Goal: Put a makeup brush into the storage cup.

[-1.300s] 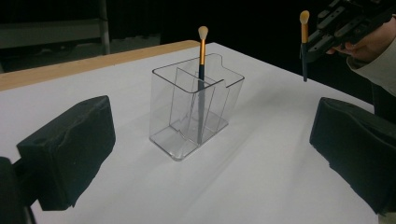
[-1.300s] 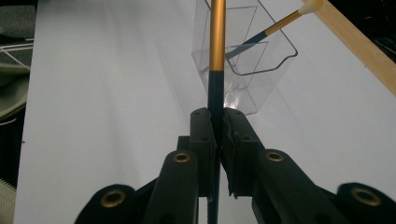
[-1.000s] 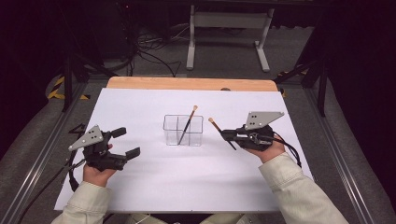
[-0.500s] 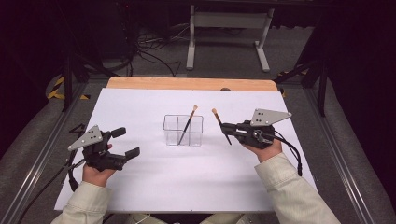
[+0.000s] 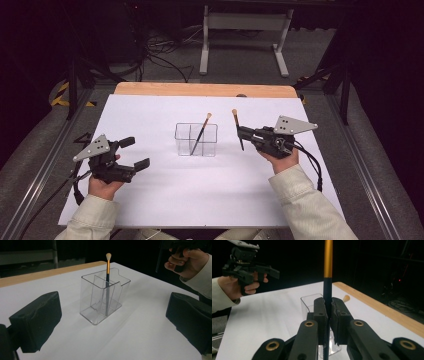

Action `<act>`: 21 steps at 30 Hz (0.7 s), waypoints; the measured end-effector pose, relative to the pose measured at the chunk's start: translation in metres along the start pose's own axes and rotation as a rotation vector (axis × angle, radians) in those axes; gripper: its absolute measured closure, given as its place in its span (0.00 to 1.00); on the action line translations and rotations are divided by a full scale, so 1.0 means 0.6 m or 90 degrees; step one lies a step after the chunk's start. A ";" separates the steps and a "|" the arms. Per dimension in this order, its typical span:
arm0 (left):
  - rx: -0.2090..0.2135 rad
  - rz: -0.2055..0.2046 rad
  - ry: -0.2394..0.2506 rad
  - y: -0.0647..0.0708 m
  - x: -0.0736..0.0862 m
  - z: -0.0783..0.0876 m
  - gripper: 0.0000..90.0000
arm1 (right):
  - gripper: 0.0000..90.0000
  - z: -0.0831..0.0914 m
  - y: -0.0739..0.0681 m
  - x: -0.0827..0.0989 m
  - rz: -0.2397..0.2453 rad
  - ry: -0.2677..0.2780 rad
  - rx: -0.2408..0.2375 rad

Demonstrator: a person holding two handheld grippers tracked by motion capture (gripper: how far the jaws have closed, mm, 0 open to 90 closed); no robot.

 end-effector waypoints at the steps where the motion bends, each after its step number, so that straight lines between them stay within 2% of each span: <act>1: 0.000 0.000 -0.001 0.001 0.000 0.000 0.01 | 0.92 0.000 -0.001 -0.001 0.001 0.008 -0.004; 12: -0.003 0.001 -0.002 0.002 0.002 0.003 0.01 | 0.92 -0.026 -0.002 -0.003 -0.012 0.079 -0.027; 17: -0.007 0.002 -0.004 0.003 0.005 0.006 0.01 | 0.92 -0.046 -0.001 -0.002 -0.020 0.081 -0.029; 21: -0.009 0.003 -0.004 0.003 0.007 0.011 0.01 | 0.92 -0.063 -0.002 -0.004 -0.016 0.083 -0.029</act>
Point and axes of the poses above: each handheld gripper's, and its own axes: z roughly backward along the jaws, x roughly out of its underside, y roughly to its right, the point moved 1 cm from there along -z, roughly forward along the jaws, and after that the axes turned 9 degrees about -z, right-handed, at the moved point
